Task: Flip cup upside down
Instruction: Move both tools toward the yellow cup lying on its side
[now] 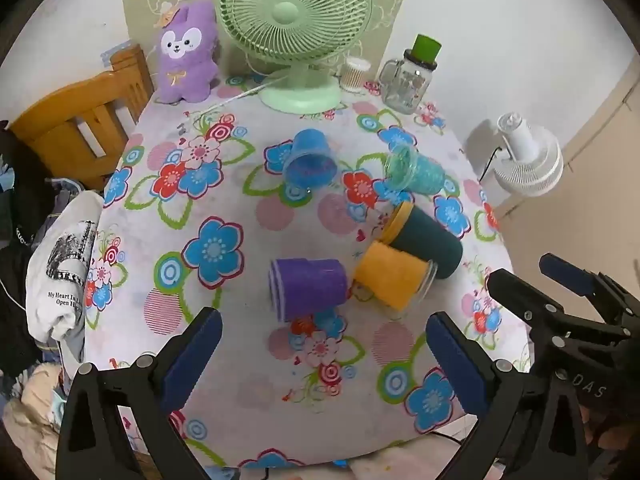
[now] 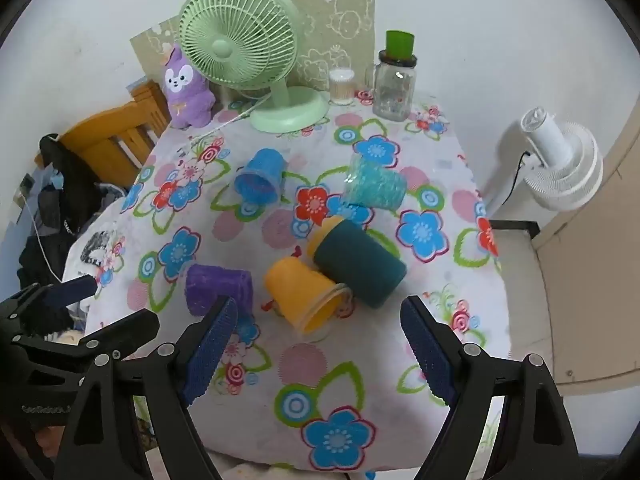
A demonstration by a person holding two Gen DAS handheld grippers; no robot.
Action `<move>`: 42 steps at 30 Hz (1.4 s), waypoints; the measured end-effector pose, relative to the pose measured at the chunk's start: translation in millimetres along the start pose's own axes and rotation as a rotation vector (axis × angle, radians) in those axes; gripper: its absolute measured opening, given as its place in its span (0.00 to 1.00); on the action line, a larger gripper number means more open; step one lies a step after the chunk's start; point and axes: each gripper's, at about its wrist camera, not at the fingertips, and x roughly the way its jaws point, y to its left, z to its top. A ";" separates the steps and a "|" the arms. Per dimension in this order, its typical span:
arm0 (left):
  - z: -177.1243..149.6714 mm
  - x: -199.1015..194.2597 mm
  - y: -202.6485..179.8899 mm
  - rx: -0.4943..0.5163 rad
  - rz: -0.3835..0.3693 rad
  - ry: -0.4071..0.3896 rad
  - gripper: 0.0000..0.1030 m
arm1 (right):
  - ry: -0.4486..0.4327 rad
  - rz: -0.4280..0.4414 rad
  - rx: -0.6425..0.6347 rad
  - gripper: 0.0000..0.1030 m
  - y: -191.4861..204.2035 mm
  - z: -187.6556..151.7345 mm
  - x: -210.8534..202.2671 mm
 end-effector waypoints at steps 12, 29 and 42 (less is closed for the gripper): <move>-0.6 -8.8 -22.2 -0.051 0.015 -0.023 1.00 | -0.029 -0.010 -0.039 0.83 -17.5 -3.9 -9.9; -2.6 -17.3 -31.0 -0.052 0.032 -0.044 1.00 | -0.024 -0.012 -0.038 0.83 -31.2 -7.2 -11.7; -1.3 -12.7 -40.6 -0.038 0.034 -0.029 1.00 | -0.015 -0.019 -0.029 0.83 -47.7 -5.9 -8.0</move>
